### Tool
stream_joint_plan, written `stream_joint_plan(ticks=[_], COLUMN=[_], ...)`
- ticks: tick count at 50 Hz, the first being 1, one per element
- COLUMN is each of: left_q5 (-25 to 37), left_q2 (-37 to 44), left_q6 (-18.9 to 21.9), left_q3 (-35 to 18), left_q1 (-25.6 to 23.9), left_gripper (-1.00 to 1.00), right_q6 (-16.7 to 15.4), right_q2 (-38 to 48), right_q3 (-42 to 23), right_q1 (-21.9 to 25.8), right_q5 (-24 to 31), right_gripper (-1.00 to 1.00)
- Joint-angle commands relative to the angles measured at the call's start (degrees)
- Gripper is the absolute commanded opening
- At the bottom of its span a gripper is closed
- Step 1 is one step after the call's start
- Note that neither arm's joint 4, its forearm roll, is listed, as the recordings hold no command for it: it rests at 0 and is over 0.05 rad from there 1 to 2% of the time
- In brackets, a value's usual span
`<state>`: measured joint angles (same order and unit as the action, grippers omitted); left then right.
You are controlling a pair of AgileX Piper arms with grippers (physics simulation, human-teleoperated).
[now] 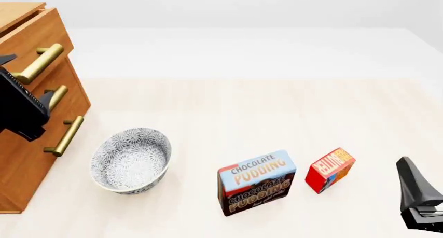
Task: Put the butter at the back in the top drawer of the cabinet and close it.
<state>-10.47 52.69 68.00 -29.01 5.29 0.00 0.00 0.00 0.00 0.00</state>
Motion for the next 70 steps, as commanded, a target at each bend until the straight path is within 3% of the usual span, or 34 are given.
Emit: stream_joint_plan(ticks=[1,32,34,56,57,70], left_q5=[-0.8,-4.3,-7.0,-7.4,-7.4,-7.0], left_q2=[1.5,5.7,10.5,10.5,10.4,9.0], left_q6=[0.3,0.8,0.0,0.0,0.0,0.3], left_q3=[-0.2,0.3,-1.3,-1.0,-1.0,0.1], left_q1=[1.3,2.7,2.3,2.9,2.9,3.6], left_gripper=[1.0,1.0,1.0,1.0,-1.0,-1.0], right_q6=[0.0,0.0,0.0,0.0,0.0,0.0], right_q2=[0.0,0.0,0.0,0.0,0.0,0.0], right_q3=[0.0,0.0,0.0,0.0,0.0,0.0], right_q1=[0.0,0.0,0.0,0.0,0.0,0.0], right_q5=[0.0,0.0,0.0,0.0,0.0,0.0], right_gripper=[1.0,1.0,1.0,1.0,1.0,1.0])
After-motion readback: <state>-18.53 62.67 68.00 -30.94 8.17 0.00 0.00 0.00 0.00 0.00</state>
